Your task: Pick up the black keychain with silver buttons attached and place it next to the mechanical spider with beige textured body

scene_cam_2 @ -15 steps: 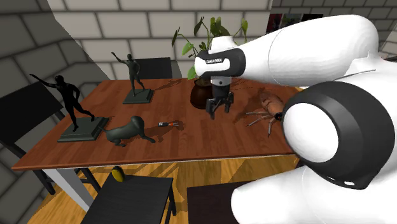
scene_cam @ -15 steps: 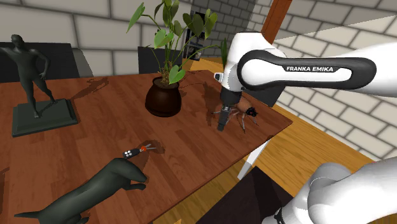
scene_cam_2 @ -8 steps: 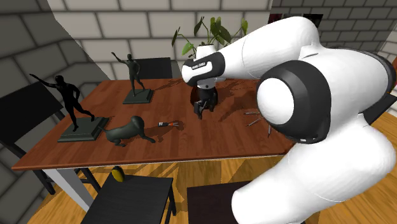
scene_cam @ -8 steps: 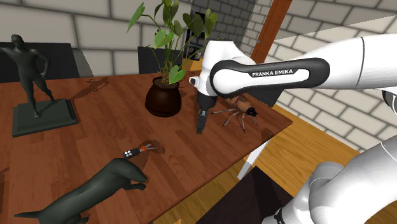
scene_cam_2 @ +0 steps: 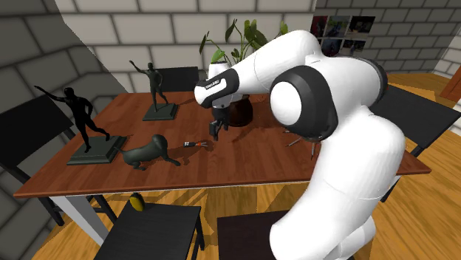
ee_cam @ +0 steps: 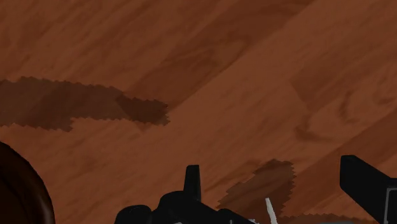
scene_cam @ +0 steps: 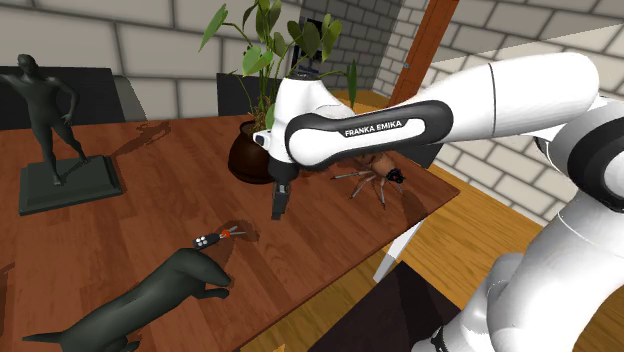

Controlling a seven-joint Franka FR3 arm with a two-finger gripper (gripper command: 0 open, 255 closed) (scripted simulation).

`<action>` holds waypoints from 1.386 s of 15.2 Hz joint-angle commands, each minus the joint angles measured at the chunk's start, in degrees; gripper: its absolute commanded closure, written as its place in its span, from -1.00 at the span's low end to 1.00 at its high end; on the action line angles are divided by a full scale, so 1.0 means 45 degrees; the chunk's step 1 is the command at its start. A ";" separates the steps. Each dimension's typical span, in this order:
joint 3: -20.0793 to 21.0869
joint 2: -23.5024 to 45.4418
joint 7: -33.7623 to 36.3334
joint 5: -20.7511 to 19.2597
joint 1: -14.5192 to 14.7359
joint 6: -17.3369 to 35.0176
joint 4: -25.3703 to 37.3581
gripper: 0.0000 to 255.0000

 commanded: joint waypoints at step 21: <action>0.0826 0.4194 -0.1170 -0.1006 0.1174 0.1925 0.2845 -1.00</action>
